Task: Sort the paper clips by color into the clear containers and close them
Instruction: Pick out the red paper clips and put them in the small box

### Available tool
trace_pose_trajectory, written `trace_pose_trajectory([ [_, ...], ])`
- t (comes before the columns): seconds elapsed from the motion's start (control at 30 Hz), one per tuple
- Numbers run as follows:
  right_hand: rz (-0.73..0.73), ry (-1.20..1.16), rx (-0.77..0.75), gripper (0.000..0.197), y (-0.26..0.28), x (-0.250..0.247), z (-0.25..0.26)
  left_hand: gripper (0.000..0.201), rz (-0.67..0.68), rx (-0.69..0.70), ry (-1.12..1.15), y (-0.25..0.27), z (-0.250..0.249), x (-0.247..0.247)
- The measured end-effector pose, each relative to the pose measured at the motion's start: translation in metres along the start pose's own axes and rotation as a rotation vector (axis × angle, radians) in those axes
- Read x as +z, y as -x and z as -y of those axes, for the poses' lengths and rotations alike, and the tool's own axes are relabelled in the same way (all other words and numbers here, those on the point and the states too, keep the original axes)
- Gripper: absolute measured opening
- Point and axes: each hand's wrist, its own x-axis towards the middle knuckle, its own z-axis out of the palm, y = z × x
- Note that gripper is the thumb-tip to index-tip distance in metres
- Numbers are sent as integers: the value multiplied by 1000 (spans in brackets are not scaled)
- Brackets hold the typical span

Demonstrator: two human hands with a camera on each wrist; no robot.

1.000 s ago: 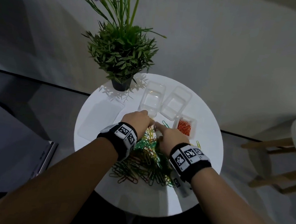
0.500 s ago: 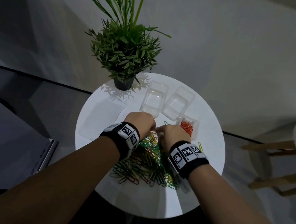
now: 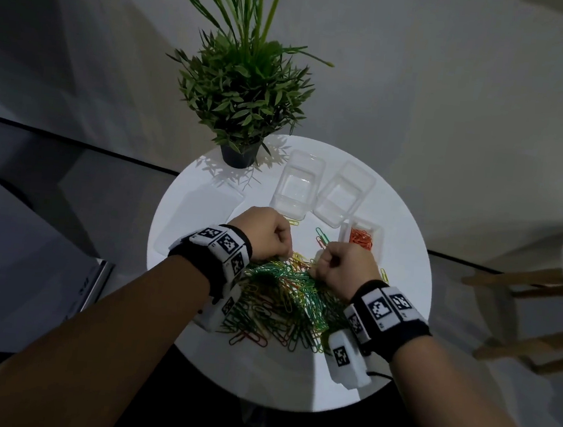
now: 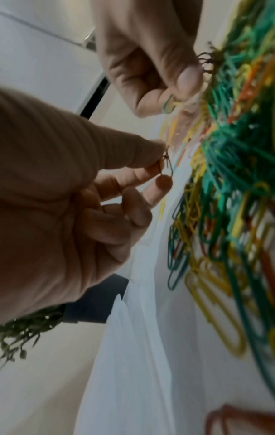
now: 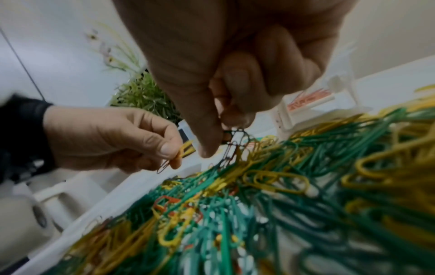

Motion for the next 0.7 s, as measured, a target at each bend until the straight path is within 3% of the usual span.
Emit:
trace_pose_trajectory([
  [0.1,-9,-138,14,22,5,-3,-7,3,-43,-32,142,3,1,-2],
  [0.2,-56,-134,42,16,6,-7,-15,7,-61,-74,216,5,5,-4],
  [0.4,-86,137,129,10,4,-14,-23,16,-115,-85,-84,12,12,-5],
  [0.5,-88,222,177,21,5,-18,-21,20,-68,-79,-218,13,12,-5],
  [0.7,-109,325,64,17,1,-18,15,20,-94,-50,-316,3,3,-1],
])
